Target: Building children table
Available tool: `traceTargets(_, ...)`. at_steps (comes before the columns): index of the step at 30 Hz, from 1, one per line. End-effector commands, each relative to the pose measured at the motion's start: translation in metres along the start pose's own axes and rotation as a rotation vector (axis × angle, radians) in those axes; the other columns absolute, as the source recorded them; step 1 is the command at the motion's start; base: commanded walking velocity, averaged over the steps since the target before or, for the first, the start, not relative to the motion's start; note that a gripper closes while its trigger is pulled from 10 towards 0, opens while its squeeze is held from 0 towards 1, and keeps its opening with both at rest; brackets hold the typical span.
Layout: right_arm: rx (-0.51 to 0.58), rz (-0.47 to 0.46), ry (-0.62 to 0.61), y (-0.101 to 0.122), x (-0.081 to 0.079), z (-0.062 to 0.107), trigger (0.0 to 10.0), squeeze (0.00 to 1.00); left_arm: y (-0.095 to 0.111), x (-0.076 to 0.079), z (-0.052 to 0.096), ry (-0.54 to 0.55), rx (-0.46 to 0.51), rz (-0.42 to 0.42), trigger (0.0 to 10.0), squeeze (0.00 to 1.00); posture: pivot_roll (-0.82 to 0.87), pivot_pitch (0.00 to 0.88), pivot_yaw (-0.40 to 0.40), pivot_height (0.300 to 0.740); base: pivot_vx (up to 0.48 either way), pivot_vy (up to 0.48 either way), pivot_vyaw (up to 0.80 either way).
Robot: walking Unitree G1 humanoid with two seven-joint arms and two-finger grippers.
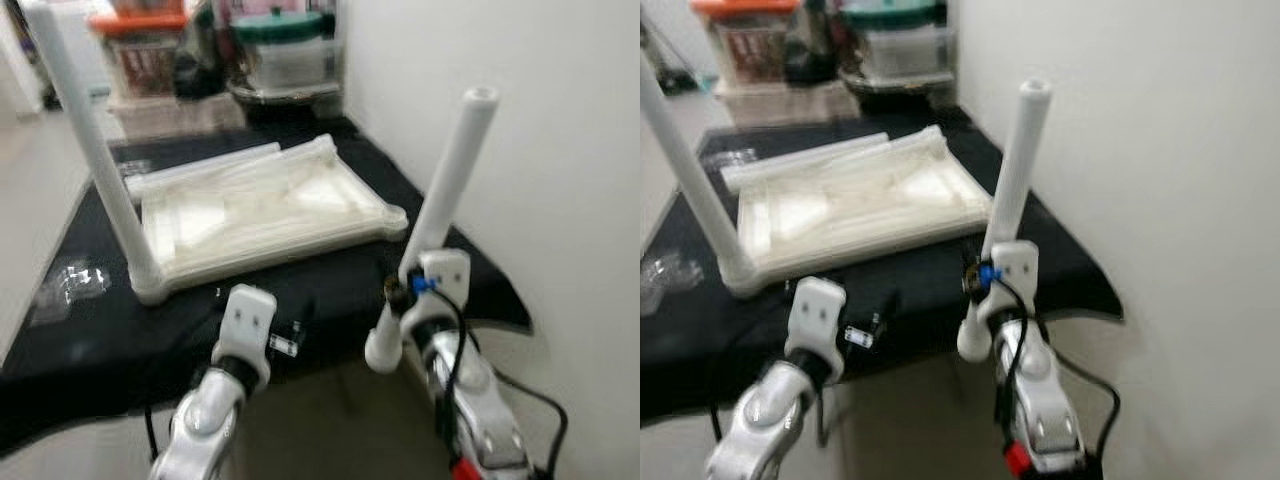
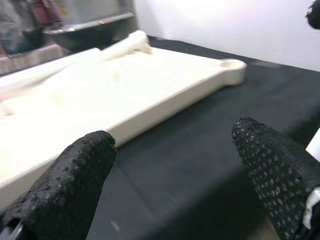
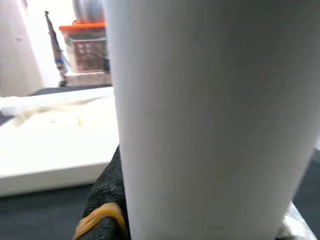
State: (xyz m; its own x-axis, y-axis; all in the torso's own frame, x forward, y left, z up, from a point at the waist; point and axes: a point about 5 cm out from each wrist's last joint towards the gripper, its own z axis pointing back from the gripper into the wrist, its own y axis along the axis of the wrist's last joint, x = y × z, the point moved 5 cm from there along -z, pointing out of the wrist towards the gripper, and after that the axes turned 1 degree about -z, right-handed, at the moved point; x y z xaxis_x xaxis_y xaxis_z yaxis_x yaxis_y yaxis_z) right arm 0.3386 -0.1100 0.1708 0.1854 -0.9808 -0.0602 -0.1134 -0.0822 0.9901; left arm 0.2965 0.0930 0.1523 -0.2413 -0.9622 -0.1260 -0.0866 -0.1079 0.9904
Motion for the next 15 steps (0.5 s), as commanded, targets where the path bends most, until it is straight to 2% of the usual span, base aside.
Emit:
traceTargets(1, 0.019, -0.016, 0.024, 0.005, -0.007, -0.002, 10.0, 0.00, -0.004, -0.006, 0.000, 0.019, -0.016, -0.008, 10.0, 0.00, 0.03, 0.000, -0.030, 0.740, 0.480, 0.000, 0.00)
traceTargets(6, 0.025, -0.012, 0.030, 0.007, -0.008, -0.003, 10.0, 0.00, -0.003, -0.007, -0.001, 0.022, -0.014, -0.012, 10.0, 0.00, 0.03, 0.000, -0.033, 0.740, 0.463, 0.000, 0.00)
traceTargets(13, 0.055, -0.017, 0.030, 0.018, -0.008, -0.006, 10.0, 0.00, 0.000, -0.009, -0.003, 0.031, -0.002, -0.021, 10.0, 0.00, 0.03, 0.000, -0.033, 0.740, 0.342, -0.332, 0.00)
traceTargets(15, 0.058, -0.023, 0.038, 0.020, -0.009, -0.008, 10.0, 0.00, 0.003, -0.009, -0.004, 0.035, 0.011, -0.009, 10.0, 0.00, 0.03, 0.000, -0.029, 0.740, 0.000, 0.000, 0.00)
